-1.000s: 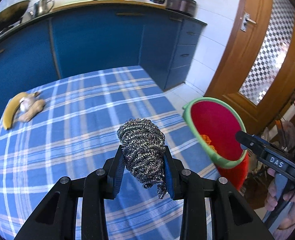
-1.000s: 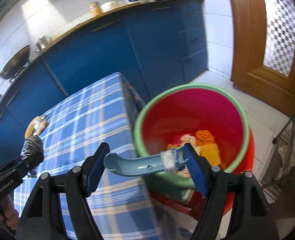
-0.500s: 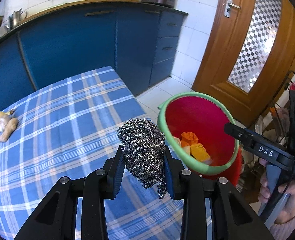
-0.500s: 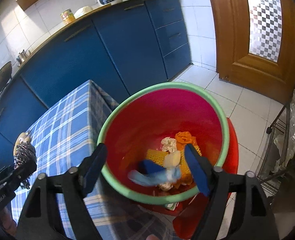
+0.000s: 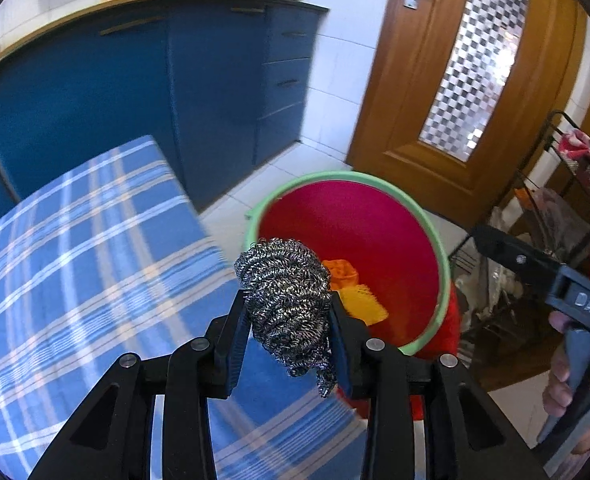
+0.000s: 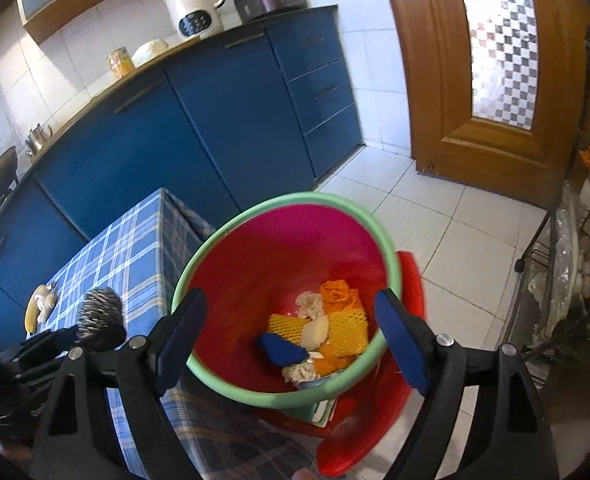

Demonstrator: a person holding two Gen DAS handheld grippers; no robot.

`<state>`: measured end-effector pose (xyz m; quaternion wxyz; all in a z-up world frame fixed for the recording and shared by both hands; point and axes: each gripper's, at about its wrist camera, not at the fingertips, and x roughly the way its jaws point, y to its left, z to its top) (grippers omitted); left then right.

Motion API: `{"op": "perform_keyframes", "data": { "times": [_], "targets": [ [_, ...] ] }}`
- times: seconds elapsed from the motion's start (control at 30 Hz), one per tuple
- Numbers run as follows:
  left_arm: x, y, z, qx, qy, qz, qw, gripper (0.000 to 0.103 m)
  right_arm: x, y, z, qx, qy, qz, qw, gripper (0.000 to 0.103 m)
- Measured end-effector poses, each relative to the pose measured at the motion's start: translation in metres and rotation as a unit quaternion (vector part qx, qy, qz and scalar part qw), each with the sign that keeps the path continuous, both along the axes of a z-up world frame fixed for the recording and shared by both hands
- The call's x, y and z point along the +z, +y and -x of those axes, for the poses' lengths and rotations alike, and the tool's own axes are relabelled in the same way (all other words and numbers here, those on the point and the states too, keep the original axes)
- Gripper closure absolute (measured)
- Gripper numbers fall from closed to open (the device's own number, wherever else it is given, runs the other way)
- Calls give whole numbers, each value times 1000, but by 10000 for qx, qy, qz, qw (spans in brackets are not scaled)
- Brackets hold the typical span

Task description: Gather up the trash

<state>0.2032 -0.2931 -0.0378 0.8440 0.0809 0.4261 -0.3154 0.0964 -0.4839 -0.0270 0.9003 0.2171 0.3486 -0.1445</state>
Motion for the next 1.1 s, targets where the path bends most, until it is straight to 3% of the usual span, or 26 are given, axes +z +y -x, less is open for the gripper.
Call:
{"op": "perform_keyframes", "data": {
  "times": [0.17,0.23,0.3,0.37,0.77,1.1],
  "targets": [
    [-9,-25,-5,-254,-30,20,9997,62,2,-12,22,-248,-154,-74,9995,18],
    [-14,-34,-9,-306,5,10,9995,55,1,-17,29,-352,-174,-144,9991,18],
    [-16,-39,-11,-308,29,43,9995,39,-1,-22,35,-444,-177,-197,9987,18],
    [-17,-42,-11,-279,7,71,9996,35,-4,-26,41,-515,-159,-213,9983,18],
    [-3,-20,1,-39,-14,143,9999,35,-1,-16,54,-467,-207,-231,9984,18],
    [21,39,26,488,-88,273,9984,34,20,26,70,-109,-346,-29,9993,18]
  ]
}}
